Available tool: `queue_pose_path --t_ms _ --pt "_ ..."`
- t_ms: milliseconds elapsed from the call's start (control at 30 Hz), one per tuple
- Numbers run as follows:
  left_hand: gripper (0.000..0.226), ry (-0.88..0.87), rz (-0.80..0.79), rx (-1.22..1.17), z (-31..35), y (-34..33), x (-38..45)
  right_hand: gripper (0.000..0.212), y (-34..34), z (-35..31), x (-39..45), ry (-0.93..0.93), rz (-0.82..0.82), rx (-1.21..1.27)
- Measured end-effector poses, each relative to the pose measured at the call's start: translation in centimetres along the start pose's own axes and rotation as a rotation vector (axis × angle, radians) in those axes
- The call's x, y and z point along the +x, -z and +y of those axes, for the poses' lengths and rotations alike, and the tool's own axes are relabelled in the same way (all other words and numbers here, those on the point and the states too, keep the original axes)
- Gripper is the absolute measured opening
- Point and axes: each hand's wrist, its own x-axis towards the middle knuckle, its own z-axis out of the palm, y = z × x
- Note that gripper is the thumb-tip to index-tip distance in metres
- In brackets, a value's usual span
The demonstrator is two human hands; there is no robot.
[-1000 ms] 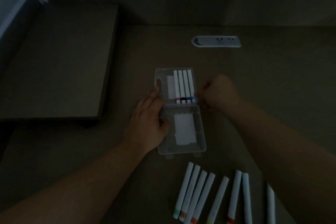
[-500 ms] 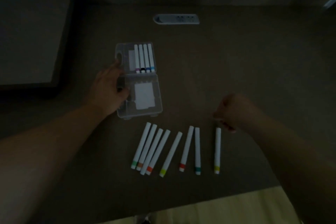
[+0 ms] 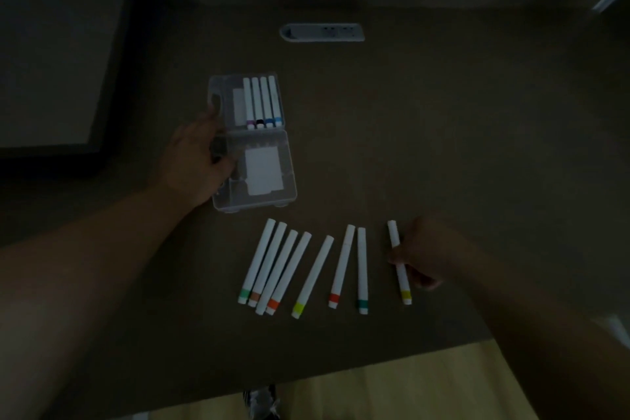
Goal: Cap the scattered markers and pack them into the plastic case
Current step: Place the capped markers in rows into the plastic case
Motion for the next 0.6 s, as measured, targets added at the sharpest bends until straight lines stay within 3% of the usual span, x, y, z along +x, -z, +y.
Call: queue_pose_path --t_ms 133,300,433,600 --pt "0.046 0.021 -0.009 -0.005 -0.1 0.1 0.1 0.018 1.8 -4.3 0.1 0.087 0.087 0.032" --pt "0.052 0.025 -0.004 0.01 -0.5 -0.1 0.2 0.024 3.5 -12.8 0.4 0.367 0.233 0.081" --pt "0.052 0.01 -0.016 0.009 -0.9 -0.1 0.5 0.019 3.0 -20.5 1.2 0.507 0.252 0.159" --pt "0.052 -0.006 -0.055 -0.018 -1.7 -0.1 0.8 0.02 1.0 -28.1 3.0 0.616 0.307 0.088"
